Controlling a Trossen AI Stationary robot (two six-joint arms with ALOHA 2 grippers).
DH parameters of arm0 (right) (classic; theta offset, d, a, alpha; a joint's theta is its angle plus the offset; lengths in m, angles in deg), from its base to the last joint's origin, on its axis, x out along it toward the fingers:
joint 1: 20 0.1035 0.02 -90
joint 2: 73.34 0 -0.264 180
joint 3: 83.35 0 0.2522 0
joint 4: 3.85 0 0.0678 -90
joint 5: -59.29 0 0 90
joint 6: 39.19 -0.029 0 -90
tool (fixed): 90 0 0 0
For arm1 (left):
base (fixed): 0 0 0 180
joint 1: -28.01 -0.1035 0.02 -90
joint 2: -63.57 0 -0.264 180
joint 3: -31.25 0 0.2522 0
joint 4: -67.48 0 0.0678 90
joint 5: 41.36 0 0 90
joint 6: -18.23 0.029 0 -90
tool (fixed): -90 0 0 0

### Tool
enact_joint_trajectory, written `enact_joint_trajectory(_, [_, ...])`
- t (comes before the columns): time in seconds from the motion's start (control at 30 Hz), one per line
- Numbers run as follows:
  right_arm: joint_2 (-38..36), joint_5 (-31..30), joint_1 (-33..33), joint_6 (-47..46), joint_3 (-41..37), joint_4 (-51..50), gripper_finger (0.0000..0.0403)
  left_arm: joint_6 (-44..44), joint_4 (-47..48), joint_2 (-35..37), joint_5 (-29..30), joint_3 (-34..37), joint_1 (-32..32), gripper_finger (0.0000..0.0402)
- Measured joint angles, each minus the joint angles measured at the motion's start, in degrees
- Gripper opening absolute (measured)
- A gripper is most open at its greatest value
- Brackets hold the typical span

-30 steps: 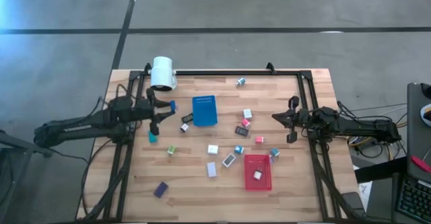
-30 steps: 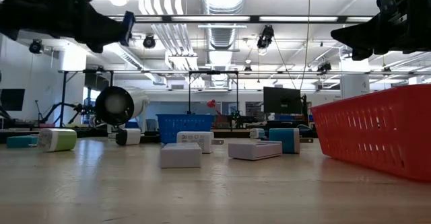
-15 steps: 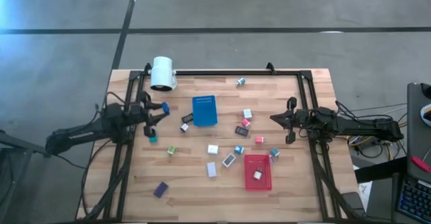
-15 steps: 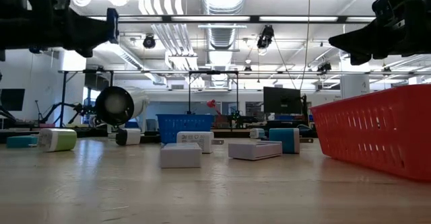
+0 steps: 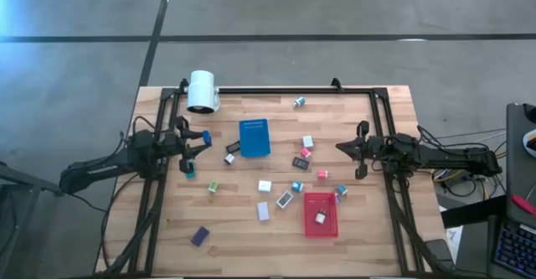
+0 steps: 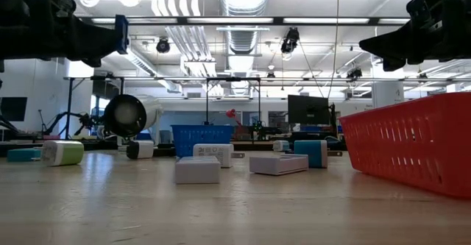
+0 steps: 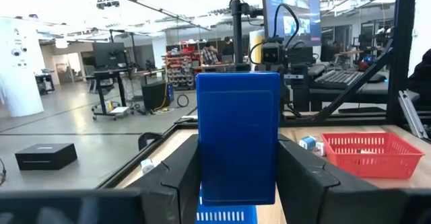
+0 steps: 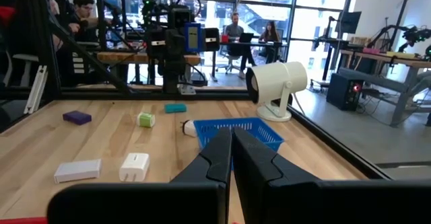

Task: Pick & Place Office items
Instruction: Put the blue digital clock into the blue bin

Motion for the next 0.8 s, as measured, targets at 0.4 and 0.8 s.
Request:
enact_joint_trajectory(0.4, [-0.1,-0.6,0.0,1.2,0.0,0.0,0.0008,-6.3,-0.8,-14.3,10.1,-14.1,0.0,0.0149])
enact_joint_trajectory(0.8, [-0.1,-0.6,0.0,4.0,0.0,0.2,0.0008,1.9,22.7,-61.2,16.6,-46.3,0.0,0.0149])
